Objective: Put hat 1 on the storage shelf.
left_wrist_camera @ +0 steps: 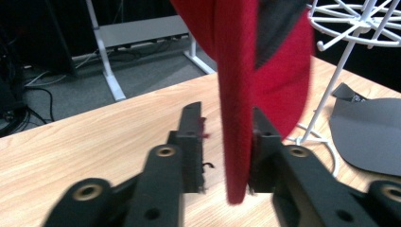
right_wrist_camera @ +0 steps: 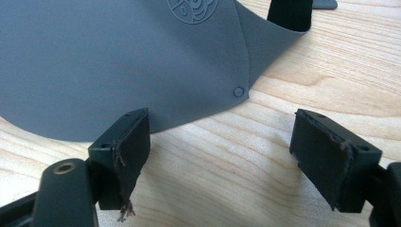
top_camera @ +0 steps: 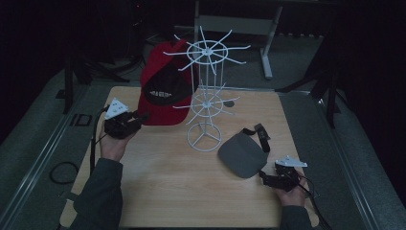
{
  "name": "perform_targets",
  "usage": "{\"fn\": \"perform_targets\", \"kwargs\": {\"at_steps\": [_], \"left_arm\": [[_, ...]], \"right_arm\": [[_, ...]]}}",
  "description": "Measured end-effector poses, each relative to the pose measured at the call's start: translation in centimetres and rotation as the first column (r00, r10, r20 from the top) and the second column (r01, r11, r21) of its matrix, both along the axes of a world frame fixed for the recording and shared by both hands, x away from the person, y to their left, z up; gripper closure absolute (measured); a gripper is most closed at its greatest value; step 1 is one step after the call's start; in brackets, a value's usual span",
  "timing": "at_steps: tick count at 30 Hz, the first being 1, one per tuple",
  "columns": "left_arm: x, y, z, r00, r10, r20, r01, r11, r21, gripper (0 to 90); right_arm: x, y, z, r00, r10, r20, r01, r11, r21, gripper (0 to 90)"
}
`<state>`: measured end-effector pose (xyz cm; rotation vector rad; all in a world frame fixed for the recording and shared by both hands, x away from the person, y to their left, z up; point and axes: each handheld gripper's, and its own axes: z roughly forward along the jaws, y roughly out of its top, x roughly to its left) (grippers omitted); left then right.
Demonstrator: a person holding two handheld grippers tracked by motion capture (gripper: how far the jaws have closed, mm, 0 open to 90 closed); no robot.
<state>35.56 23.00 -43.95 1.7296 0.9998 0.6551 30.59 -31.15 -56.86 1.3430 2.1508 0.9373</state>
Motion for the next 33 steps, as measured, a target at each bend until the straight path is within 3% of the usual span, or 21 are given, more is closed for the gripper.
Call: {"fn": "perform_targets", "kwargs": {"at_steps": [5, 10, 16, 22, 28, 33], "left_arm": [[-0.4, 0.5, -0.3, 0.9999, 0.008, -0.010, -0.008, 0.9996, -0.026, 60.8], [-0.6, 0.8, -0.6, 0.9995, 0.027, -0.019, -0.027, 0.9993, -0.026, 56.3], [-0.9, 0.9, -1.2, 0.9985, 0.048, -0.028, -0.049, 0.9981, -0.037, 54.1], [-1.2, 0.7, -1.8, 0.9972, 0.068, -0.032, -0.068, 0.9976, -0.013, 53.8], [-1.6, 0.8, -2.9, 0.9956, 0.085, -0.040, -0.085, 0.9964, 0.000, 53.5], [-2.2, 1.0, -5.1, 0.9922, 0.104, -0.069, -0.104, 0.9946, 0.003, 52.9]], "right_arm": [[0.0, 0.0, 0.0, 1.0000, -0.001, 0.000, 0.001, 1.000, 0.001, 20.8], [0.0, 0.0, 0.0, 1.0000, -0.002, -0.001, 0.002, 1.000, 0.002, 20.8], [0.0, 0.0, 0.0, 1.0000, -0.003, -0.002, 0.003, 1.000, 0.003, 20.8], [0.0, 0.0, 0.0, 1.0000, -0.002, -0.001, 0.002, 1.000, 0.002, 20.8], [0.0, 0.0, 0.0, 1.0000, -0.001, -0.002, 0.001, 1.000, 0.001, 20.8], [0.0, 0.0, 0.0, 1.0000, -0.002, -0.002, 0.002, 1.000, 0.001, 20.8]]}}
